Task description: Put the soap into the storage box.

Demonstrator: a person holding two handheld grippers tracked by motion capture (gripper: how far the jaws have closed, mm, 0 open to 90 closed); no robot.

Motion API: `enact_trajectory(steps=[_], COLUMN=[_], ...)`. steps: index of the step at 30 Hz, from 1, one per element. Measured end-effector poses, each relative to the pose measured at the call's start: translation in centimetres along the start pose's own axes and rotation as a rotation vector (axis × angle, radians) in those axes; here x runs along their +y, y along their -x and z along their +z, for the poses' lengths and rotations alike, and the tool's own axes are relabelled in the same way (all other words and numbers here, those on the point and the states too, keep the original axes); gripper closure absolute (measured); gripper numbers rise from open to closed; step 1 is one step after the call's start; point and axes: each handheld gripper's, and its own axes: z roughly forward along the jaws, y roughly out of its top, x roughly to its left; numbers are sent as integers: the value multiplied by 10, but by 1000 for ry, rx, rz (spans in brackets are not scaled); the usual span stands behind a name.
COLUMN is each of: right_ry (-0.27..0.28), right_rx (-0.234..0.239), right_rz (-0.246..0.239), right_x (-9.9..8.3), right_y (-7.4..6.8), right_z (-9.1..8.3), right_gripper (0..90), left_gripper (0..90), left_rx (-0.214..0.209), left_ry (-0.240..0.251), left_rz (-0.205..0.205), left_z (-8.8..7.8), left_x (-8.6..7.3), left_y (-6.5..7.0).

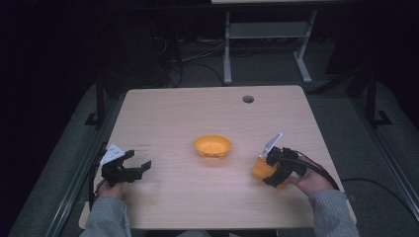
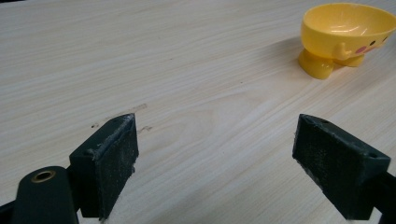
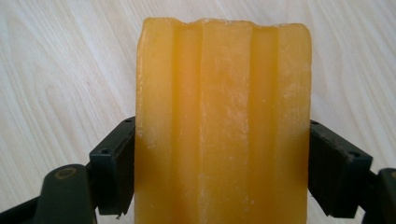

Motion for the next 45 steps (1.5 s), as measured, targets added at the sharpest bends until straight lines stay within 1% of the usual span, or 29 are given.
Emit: enact_trajectory(steps=[3,10,16,19,22,27,31,32,36,37,38,45], right_ry=[8,3,1,5,18,19,12,8,5,1,-3,-3], right_rx=[9,19,20,17,20,22,29,25,24,26,21,23], right_rz=[11,15,18,19,10,7,-1,-10,-16,-17,-24,-32], right_x=[2,2,5,7,12,16,21,25,30,32,35,46], right_y=[4,10,14,18,20,23,25,26,28,29,30,34], right_z=[0,1,-1,-3,-7,-10,-10,-10,-11,-11,-11,-12], right_gripper=[213,213,212,213,212,212,212,212,212,212,212,212], left_gripper=[138,138,138,138,138,138,138,138,138,138,138,138], left_rx=[-1,-1,-3,-2,-1,-3,-3,-1,-2,-1,-1,-2], left_ry=[2,3,1,0,1,0,-4,-4,-3,-8,-10,-5], left_rz=[-2,-1,2,-4,-5,-2,1,0,-1,4,3,-6], left_z=[0,0,0,0,0,0,0,0,0,0,0,0], left_x=[0,0,0,0,0,0,0,0,0,0,0,0], left_y=[0,0,0,0,0,0,0,0,0,-1,-1,0])
